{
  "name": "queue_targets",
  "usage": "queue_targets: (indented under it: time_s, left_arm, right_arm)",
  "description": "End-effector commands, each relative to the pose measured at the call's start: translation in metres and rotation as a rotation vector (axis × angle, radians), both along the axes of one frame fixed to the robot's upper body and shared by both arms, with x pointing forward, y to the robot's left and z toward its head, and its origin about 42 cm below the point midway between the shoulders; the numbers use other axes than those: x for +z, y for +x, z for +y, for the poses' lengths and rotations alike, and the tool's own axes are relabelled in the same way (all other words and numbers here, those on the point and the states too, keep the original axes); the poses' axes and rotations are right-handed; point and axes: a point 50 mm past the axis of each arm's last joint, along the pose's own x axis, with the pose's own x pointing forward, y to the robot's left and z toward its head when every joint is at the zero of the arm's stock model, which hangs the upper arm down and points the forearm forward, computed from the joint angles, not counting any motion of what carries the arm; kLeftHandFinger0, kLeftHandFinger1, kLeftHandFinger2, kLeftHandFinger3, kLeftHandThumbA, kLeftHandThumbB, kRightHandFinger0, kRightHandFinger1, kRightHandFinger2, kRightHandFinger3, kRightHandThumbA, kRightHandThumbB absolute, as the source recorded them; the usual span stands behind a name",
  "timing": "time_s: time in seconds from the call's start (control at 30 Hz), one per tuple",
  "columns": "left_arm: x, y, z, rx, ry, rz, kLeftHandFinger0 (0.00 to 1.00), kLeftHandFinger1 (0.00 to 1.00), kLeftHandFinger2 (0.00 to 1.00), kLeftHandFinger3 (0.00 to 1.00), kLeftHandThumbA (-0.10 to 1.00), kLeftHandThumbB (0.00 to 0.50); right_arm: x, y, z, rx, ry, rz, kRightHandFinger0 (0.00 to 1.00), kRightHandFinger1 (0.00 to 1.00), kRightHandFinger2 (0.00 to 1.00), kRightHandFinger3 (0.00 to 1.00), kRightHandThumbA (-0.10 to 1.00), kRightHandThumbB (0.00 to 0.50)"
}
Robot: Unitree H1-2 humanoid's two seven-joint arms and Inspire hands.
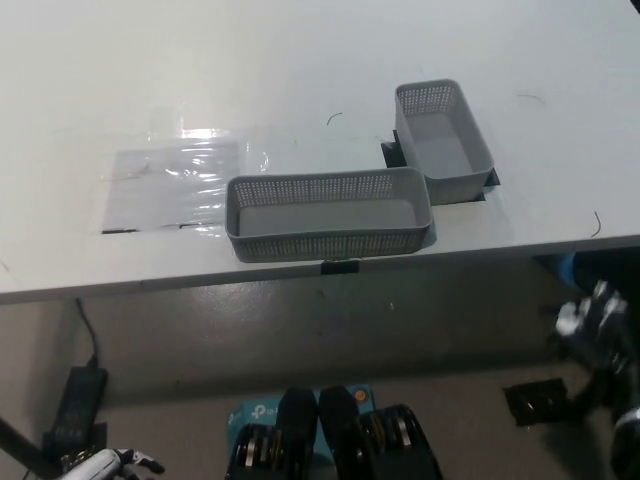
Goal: The robot uses its right hand to pick up the grey box kept on the middle on the desk and place it on top of another box next to it in a right angle
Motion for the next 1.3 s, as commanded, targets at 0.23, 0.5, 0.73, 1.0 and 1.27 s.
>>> queue_targets:
  time_s: [0.23, 0.5, 0.73, 1.0, 1.27]
  left_arm:
    - [0.016, 0.013, 0.01, 0.001, 0.036, -0.014, 0.42, 0.4, 0.56, 0.71, 0.35, 0.336]
    - [0.017, 0.013, 0.011, -0.026, 0.042, -0.02, 0.44, 0.41, 0.58, 0.73, 0.36, 0.33]
    - [0.018, 0.012, 0.011, -0.019, 0.055, -0.018, 0.46, 0.43, 0.57, 0.76, 0.37, 0.335]
    - [0.017, 0.012, 0.011, -0.012, 0.054, -0.018, 0.43, 0.42, 0.57, 0.76, 0.35, 0.33]
    - [0.014, 0.004, 0.014, -0.003, 0.036, -0.008, 0.45, 0.44, 0.6, 0.73, 0.36, 0.34]
  right_arm:
    - [0.107, 0.056, 0.015, 0.121, -0.198, -0.255, 0.0, 0.11, 0.25, 0.56, 0.15, 0.163]
    - [0.096, 0.102, 0.033, 0.289, -0.358, -0.197, 0.05, 0.17, 0.28, 0.49, 0.08, 0.228]
    - [0.101, 0.136, 0.045, 0.356, -0.498, -0.168, 0.28, 0.38, 0.49, 0.55, 0.04, 0.266]
    - [0.12, 0.153, 0.056, 0.373, -0.638, -0.231, 0.4, 0.47, 0.64, 0.91, 0.02, 0.247]
    - [0.137, 0.15, 0.061, 0.391, -0.688, -0.308, 0.4, 0.45, 0.57, 0.89, 0.01, 0.234]
